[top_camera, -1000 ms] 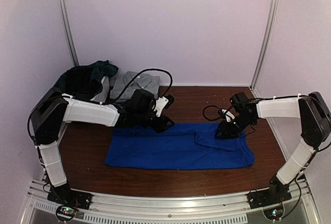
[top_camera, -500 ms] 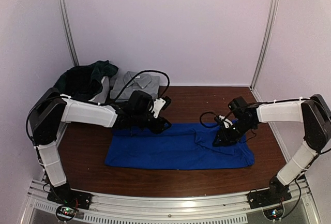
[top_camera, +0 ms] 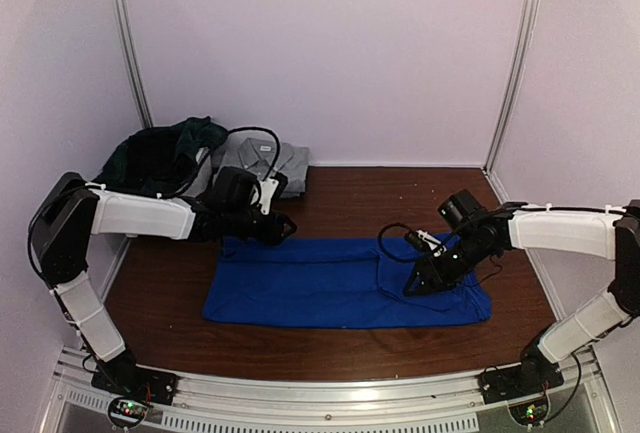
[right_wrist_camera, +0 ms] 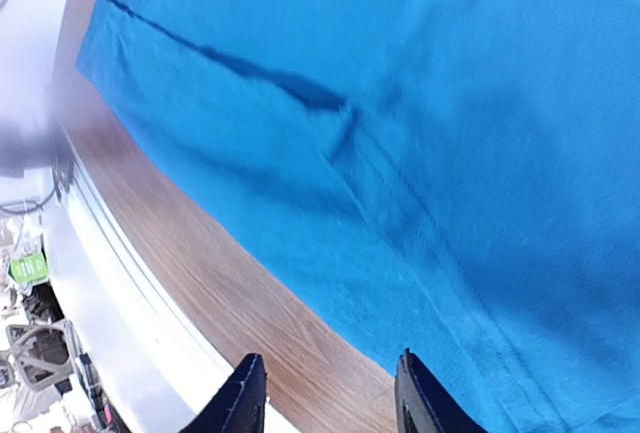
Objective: Fold and stack the mixed laundry pile
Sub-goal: Adjust the rectangle-folded T-shirt at the center of the board, then smooth out the rectangle-folded T-shirt at the center of the board.
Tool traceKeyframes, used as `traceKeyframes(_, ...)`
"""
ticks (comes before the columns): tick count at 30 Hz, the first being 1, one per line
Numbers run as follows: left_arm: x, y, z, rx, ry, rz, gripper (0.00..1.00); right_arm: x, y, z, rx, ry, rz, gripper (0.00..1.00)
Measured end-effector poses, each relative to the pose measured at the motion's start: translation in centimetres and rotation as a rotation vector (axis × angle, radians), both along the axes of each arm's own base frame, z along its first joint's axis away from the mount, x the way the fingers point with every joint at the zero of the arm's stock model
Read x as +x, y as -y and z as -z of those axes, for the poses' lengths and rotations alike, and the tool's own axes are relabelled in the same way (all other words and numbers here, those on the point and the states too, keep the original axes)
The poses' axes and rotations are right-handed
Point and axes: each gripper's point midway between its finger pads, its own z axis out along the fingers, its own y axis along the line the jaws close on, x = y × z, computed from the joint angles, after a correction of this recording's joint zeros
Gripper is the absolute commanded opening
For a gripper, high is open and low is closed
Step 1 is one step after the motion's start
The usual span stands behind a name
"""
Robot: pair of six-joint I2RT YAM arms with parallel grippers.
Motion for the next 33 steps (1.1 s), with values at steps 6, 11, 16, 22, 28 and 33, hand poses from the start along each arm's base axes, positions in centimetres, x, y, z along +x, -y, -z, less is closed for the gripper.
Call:
traceKeyframes(6,1.9,-5.5,1.8,0.029,-0.085,-0.170,0.37,6.0,-2.5,-4.2,0.053,0.166,0.059,0.46)
traceKeyframes(11,2.1,-8.4,3.4,0.079,-0.158,-0.255,0.37,13.5,-6.0,-6.2,0.084,0.285,0.096,0.44)
traceKeyframes(16,1.7,-10.1,4.5,0.130,-0.206,-0.294,0.36,19.1,-8.1,-5.3,0.044,0.343,0.116,0.40)
traceKeyframes(22,1.2,-11.0,5.7,0.186,-0.251,-0.315,0.35,21.4,-8.4,-0.3,-0.059,0.307,0.102,0.35)
traceKeyframes(28,0.4,-11.6,7.1,0.230,-0.297,-0.321,0.34,19.9,-7.4,3.3,-0.129,0.232,0.076,0.28)
traceKeyframes(33,-0.3,-12.1,7.8,0.252,-0.329,-0.327,0.31,17.5,-6.3,5.1,-0.157,0.193,0.048,0.23)
